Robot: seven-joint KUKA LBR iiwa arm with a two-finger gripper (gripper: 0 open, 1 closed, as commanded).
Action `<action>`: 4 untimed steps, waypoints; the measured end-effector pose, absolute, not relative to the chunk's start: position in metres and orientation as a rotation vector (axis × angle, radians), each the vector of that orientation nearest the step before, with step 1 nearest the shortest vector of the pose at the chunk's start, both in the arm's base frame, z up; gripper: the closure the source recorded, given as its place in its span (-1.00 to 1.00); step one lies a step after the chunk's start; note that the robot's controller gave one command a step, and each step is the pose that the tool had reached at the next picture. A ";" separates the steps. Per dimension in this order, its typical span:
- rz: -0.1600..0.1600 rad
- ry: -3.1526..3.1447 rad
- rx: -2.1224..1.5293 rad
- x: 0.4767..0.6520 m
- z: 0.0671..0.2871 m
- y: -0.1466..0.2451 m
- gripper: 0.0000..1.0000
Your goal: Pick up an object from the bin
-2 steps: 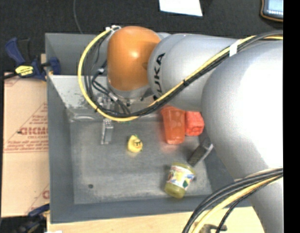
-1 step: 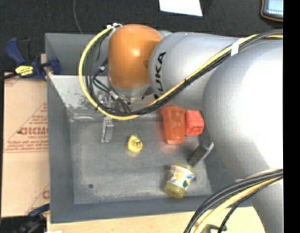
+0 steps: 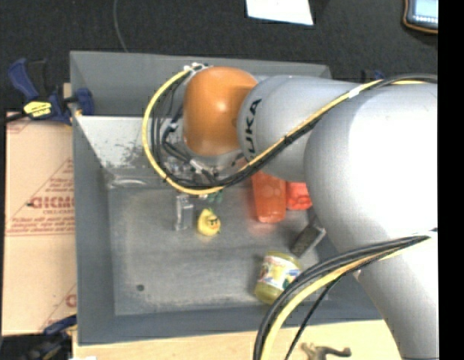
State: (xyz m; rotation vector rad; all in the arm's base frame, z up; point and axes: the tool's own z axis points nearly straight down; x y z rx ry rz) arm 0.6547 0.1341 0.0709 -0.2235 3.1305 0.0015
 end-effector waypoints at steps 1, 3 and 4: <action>0.008 3.127 -0.134 0.656 0.118 0.136 -1.00; 0.007 3.090 -0.463 0.591 0.071 0.056 -1.00; 0.007 3.122 0.203 0.607 0.072 0.058 1.00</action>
Offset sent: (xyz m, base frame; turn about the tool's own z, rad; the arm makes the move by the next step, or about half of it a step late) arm -0.0403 -0.0662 0.0291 -0.0916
